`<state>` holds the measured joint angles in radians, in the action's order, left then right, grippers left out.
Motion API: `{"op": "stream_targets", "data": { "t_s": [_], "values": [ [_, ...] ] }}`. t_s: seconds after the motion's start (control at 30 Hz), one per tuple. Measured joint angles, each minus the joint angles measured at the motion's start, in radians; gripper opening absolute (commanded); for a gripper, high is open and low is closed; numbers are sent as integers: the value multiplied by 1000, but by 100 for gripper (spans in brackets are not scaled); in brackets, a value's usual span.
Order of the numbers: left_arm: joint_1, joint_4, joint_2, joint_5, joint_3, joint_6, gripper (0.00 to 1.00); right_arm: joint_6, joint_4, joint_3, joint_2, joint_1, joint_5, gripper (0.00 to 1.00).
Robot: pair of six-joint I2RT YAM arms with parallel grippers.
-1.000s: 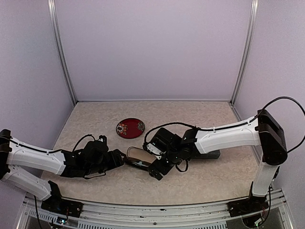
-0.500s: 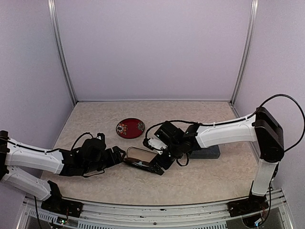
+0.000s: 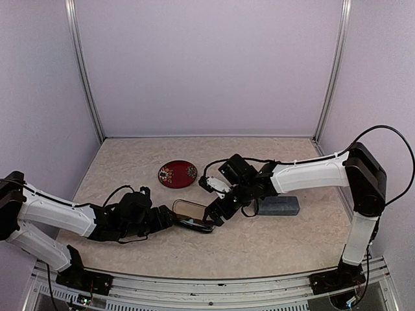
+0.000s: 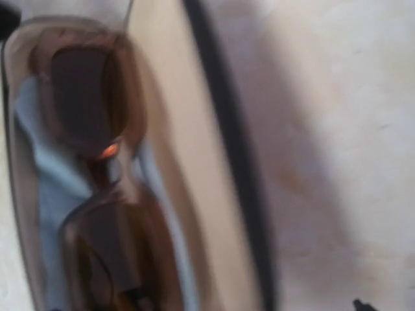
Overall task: Organize the sunglasses
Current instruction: Close the case with sunglasses at the center of the board.
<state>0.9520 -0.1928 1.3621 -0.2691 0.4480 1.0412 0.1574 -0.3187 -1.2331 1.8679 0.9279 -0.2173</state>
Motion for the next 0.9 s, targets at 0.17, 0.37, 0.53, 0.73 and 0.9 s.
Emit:
{"op": "stream_targets", "data": {
  "t_s": [0.17,0.37,0.53,0.73,0.9],
  "values": [
    [27,-1,5,1,14,25,69,18,34,0,0,-70,-69,78],
    [31,-5,28,26,14,41,62,35,70,-11,11,-124,-178,66],
    [32,-37,65,72,15,54,57,54,111,-23,52,-135,-270,59],
    [32,-78,103,114,18,54,54,77,151,-23,81,-149,-354,54],
    [32,-99,120,138,18,52,51,93,181,-23,101,-155,-393,44]
  ]
}}
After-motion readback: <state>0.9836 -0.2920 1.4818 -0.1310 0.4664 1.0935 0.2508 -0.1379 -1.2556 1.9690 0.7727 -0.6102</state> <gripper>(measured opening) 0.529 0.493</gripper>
